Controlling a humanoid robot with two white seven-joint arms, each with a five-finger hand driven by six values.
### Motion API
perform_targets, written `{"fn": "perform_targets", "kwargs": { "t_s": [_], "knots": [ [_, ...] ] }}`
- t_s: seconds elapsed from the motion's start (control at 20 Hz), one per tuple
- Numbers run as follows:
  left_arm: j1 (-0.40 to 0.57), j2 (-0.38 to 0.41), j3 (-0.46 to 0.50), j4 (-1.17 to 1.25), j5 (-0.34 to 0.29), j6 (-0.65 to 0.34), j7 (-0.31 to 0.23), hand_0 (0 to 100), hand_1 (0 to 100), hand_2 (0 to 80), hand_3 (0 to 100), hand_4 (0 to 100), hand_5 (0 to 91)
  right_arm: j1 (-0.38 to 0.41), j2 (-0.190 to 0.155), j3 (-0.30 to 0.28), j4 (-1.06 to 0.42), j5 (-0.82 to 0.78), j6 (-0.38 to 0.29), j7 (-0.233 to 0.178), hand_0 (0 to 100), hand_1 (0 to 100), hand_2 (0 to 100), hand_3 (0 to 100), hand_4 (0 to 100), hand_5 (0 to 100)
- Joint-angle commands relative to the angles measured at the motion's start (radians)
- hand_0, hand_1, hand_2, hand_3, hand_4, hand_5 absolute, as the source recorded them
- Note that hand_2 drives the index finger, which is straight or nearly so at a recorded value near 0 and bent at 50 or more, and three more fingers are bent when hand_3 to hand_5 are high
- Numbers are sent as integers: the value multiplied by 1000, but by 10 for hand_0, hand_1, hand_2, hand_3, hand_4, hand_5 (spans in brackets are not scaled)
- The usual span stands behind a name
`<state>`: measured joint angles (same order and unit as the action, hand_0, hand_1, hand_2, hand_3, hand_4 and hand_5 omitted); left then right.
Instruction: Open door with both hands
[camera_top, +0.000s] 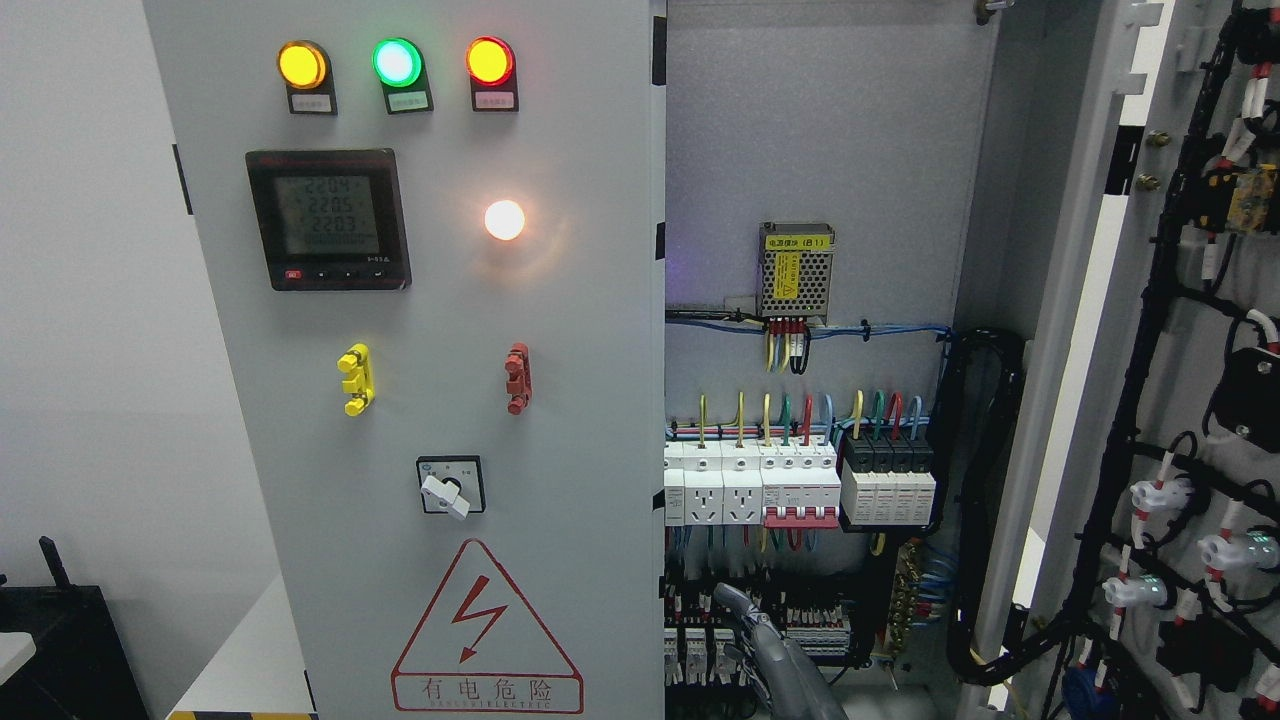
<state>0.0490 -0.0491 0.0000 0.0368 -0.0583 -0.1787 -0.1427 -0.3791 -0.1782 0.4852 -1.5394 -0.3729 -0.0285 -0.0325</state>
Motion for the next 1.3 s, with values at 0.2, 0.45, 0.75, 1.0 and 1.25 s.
{"fn": "perform_targets", "kwargs": {
  "t_s": [0.2,0.45,0.75,1.0,1.25],
  "knots": [
    [0,0,20,0,0,1,-1,0,0,0,0,31,0,-52,-3,38,84,-14,6,26,107,0,0,0,0,0],
    [0,0,20,0,0,1,-1,0,0,0,0,31,0,-90,-3,38,107,-14,5,28,107,0,0,0,0,0],
    [0,0,20,0,0,1,-1,0,0,0,0,31,0,-104,-1,55,102,-44,6,28,107,0,0,0,0,0],
    [0,0,20,0,0,1,-1,0,0,0,0,31,0,-110,-3,55,97,-64,6,29,107,0,0,0,0,0],
    [0,0,20,0,0,1,-1,0,0,0,0,31,0,-126,-3,75,96,-67,5,34,107,0,0,0,0,0]
  ]
}}
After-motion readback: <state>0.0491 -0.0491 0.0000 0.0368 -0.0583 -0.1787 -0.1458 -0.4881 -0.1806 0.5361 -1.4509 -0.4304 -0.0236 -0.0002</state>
